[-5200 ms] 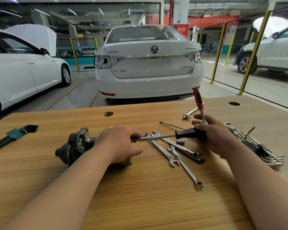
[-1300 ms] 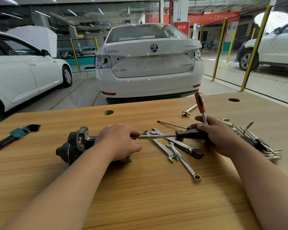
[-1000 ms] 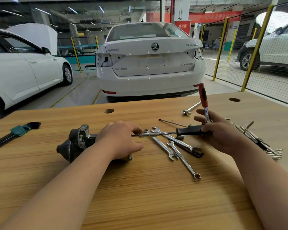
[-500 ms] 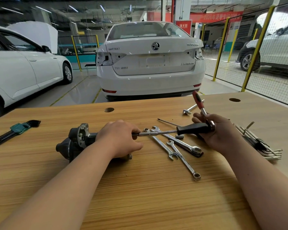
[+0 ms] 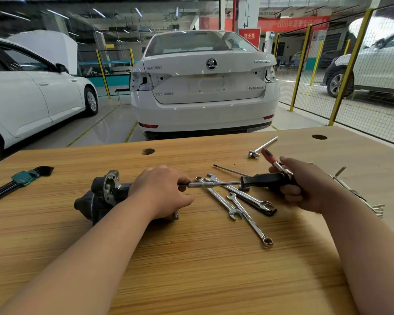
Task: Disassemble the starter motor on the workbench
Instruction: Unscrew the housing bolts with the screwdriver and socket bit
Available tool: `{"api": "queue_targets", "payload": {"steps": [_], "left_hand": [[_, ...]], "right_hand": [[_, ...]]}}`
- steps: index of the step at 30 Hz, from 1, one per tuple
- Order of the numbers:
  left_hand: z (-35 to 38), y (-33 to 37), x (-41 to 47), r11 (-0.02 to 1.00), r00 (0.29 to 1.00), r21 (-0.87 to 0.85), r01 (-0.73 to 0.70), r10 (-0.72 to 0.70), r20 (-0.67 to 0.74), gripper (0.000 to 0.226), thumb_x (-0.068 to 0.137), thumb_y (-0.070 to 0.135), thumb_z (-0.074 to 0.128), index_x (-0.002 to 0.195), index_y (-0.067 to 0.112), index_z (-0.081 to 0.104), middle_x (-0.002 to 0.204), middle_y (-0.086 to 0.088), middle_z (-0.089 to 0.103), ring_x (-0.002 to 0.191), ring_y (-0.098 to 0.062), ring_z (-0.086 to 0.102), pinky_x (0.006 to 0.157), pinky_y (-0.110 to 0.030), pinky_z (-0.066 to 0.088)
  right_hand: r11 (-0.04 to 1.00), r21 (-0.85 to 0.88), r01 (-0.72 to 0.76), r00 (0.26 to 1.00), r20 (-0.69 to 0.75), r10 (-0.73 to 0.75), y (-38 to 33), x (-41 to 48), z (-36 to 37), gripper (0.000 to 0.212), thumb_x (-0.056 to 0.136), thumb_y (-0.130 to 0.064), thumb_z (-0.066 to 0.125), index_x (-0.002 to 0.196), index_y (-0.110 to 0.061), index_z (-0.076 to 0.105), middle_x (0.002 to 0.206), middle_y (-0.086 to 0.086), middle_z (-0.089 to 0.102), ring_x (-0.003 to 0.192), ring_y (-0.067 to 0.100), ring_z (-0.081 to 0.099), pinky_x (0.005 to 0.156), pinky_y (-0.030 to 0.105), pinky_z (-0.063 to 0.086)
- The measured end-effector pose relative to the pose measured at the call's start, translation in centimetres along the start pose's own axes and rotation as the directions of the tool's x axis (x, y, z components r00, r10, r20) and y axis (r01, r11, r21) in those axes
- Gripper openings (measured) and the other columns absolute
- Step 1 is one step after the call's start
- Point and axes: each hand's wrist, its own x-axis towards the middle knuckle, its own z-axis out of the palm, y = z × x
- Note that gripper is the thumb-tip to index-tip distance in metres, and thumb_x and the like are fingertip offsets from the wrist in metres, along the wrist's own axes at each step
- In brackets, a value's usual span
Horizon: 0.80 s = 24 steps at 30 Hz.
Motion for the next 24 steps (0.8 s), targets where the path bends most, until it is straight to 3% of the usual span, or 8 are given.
{"api": "queue_targets", "payload": {"steps": [3, 5, 7, 9, 11, 13, 18, 24], "left_hand": [[0.0, 0.0, 0.0, 1.000, 1.000, -0.005, -0.007, 0.007, -0.012, 0.046, 0.075, 0.064, 0.058, 0.119, 0.050, 0.056, 0.116, 0.015, 0.057, 0.112, -0.017, 0.048, 0.086, -0.035, 0.041], [0.0, 0.0, 0.0, 1.000, 1.000, -0.011, -0.008, 0.008, -0.015, 0.047, 0.075, 0.064, 0.057, 0.119, 0.050, 0.056, 0.116, 0.016, 0.058, 0.112, -0.017, 0.048, 0.088, -0.035, 0.042], [0.1, -0.1, 0.0, 1.000, 1.000, -0.021, -0.005, 0.005, -0.019, 0.047, 0.074, 0.065, 0.057, 0.119, 0.051, 0.056, 0.114, 0.017, 0.058, 0.112, -0.016, 0.048, 0.089, -0.036, 0.043], [0.2, -0.2, 0.0, 1.000, 0.999, -0.026, -0.013, 0.012, -0.034, 0.046, 0.074, 0.065, 0.058, 0.118, 0.051, 0.056, 0.111, 0.016, 0.057, 0.109, -0.016, 0.049, 0.088, -0.035, 0.044], [0.2, -0.1, -0.1, 0.999, 0.999, -0.029, -0.021, 0.020, -0.042, 0.045, 0.075, 0.065, 0.058, 0.117, 0.050, 0.056, 0.111, 0.015, 0.057, 0.109, -0.016, 0.049, 0.089, -0.036, 0.044], [0.2, -0.1, -0.1, 0.999, 0.999, -0.028, -0.019, 0.018, -0.034, 0.045, 0.075, 0.064, 0.059, 0.117, 0.050, 0.056, 0.112, 0.015, 0.057, 0.110, -0.017, 0.049, 0.090, -0.037, 0.045], [-0.1, 0.2, 0.0, 1.000, 1.000, -0.007, 0.013, -0.013, 0.004, 0.044, 0.075, 0.063, 0.058, 0.117, 0.050, 0.052, 0.119, 0.011, 0.053, 0.115, -0.021, 0.046, 0.093, -0.039, 0.043], [-0.2, 0.4, 0.5, 0.995, 0.994, 0.097, 0.016, -0.026, 0.104, 0.056, 0.076, 0.067, 0.052, 0.129, 0.049, 0.047, 0.131, 0.007, 0.050, 0.123, -0.023, 0.041, 0.101, -0.045, 0.040]], "right_hand": [[0.969, 0.229, -0.093, 0.991, 0.111, 0.069, -0.2, -0.1, -0.5, 0.035, 0.101, -0.040, 0.044, 0.110, -0.009, 0.055, 0.058, 0.003, 0.058, 0.027, 0.005, 0.029, 0.025, 0.017, 0.025], [0.904, 0.392, -0.174, 0.976, 0.193, 0.104, -0.2, -0.1, -0.7, 0.029, 0.099, -0.037, 0.047, 0.111, -0.010, 0.051, 0.090, 0.012, 0.074, 0.026, 0.005, 0.030, 0.024, 0.016, 0.027], [0.863, 0.462, -0.205, 0.969, 0.220, 0.112, 0.0, -0.1, -0.6, 0.028, 0.098, -0.035, 0.048, 0.112, -0.011, 0.047, 0.117, 0.014, 0.069, 0.026, 0.005, 0.031, 0.024, 0.014, 0.027], [0.914, 0.372, -0.162, 0.982, 0.149, 0.113, 0.0, -0.1, -0.2, 0.029, 0.099, -0.036, 0.048, 0.111, -0.010, 0.048, 0.100, 0.010, 0.068, 0.028, 0.004, 0.031, 0.025, 0.016, 0.027], [0.989, 0.136, -0.065, 0.998, 0.035, 0.060, 0.1, 0.0, 0.2, 0.031, 0.100, -0.038, 0.049, 0.110, -0.010, 0.055, 0.075, 0.006, 0.056, 0.032, 0.007, 0.035, 0.029, 0.018, 0.030], [1.000, -0.026, -0.001, 1.000, -0.006, 0.001, 0.2, -0.2, 0.5, 0.031, 0.100, -0.038, 0.051, 0.109, -0.010, 0.060, 0.071, 0.006, 0.053, 0.037, 0.008, 0.042, 0.033, 0.021, 0.038], [0.997, -0.009, 0.074, 0.992, 0.104, -0.073, 0.2, -0.8, 0.1, 0.023, 0.099, -0.013, 0.052, 0.120, -0.017, 0.059, 0.098, 0.015, 0.057, 0.053, 0.016, 0.054, 0.047, 0.026, 0.049], [0.984, 0.067, 0.163, 0.973, 0.154, -0.172, 0.4, -0.8, 0.0, 0.043, 0.091, 0.009, 0.048, 0.116, -0.023, 0.058, 0.129, 0.016, 0.053, 0.114, 0.027, 0.056, 0.085, 0.036, 0.049]]}}
